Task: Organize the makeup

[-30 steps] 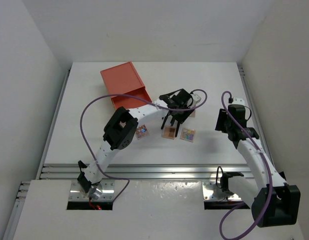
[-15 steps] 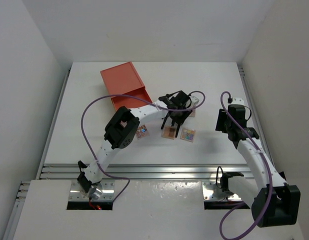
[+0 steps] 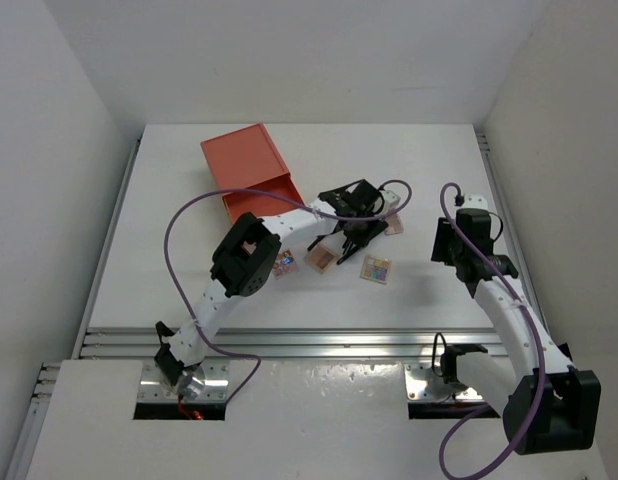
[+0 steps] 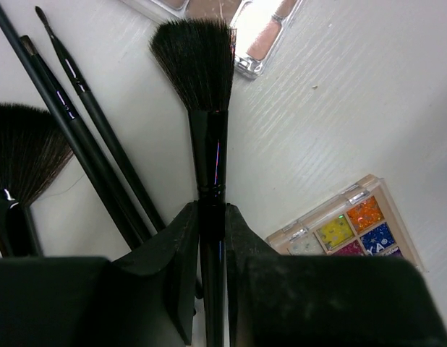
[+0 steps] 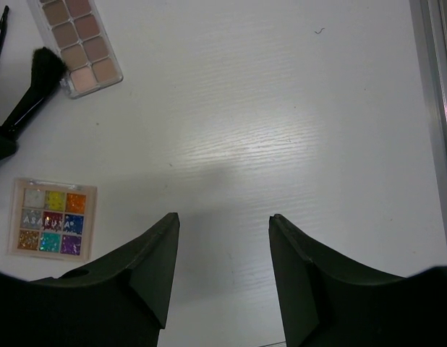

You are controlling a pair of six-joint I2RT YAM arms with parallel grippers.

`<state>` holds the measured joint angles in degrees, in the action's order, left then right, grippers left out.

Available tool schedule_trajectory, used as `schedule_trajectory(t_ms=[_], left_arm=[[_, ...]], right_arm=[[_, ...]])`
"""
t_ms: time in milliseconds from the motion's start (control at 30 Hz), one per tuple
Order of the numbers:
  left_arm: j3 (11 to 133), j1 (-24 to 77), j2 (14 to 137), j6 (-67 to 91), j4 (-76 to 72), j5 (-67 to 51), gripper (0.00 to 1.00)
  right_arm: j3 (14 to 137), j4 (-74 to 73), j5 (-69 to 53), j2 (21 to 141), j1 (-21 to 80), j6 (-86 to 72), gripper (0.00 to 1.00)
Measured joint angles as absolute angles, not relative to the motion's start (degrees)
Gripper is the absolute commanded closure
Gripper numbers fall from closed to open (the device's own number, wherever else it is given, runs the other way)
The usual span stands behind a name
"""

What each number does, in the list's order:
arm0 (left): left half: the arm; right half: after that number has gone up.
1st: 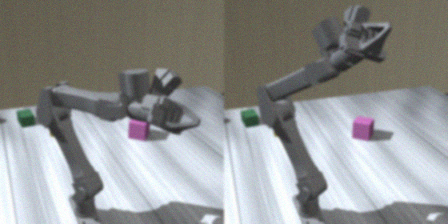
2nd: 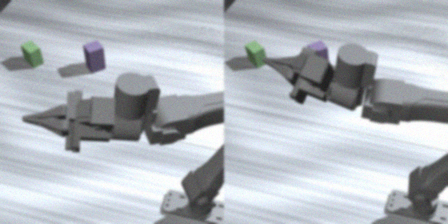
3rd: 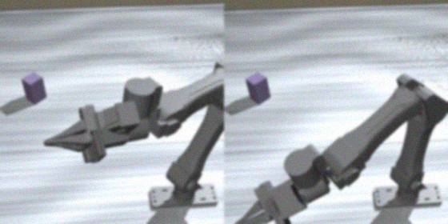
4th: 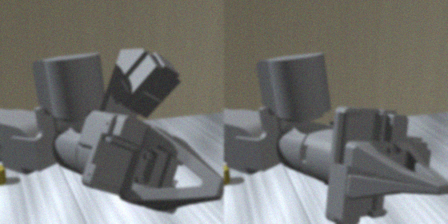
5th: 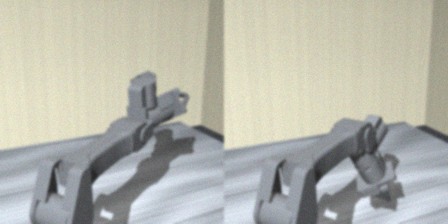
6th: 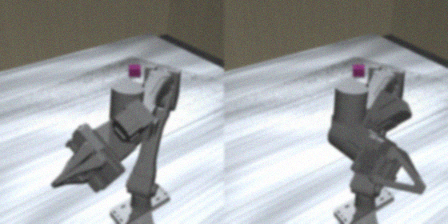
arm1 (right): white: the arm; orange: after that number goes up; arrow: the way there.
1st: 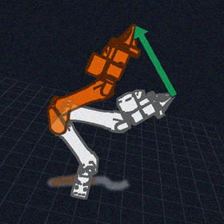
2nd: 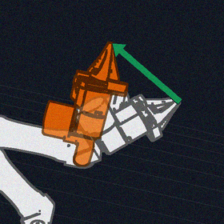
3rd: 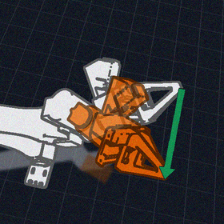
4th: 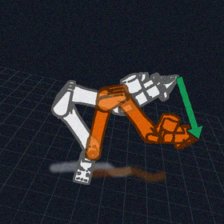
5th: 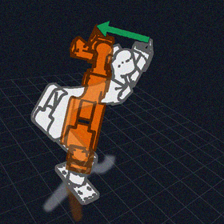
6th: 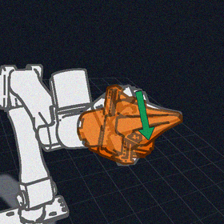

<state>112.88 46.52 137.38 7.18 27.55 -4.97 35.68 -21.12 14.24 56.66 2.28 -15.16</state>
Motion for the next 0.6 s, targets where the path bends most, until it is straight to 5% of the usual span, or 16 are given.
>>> schedule_trajectory(t_ms=[367,600], left_arm=[[116.42,46.48,135.06,4.84,31.24,-7.75,1.0],[122.02,45.1,122.5,-2.37,34.26,-7.77,1.0]], right_arm=[[36.64,-19.27,10.85,58.04,2.28,-14.74,0.47],[38.68,-15.11,8.69,59.37,2.52,-14.76,0.49]])
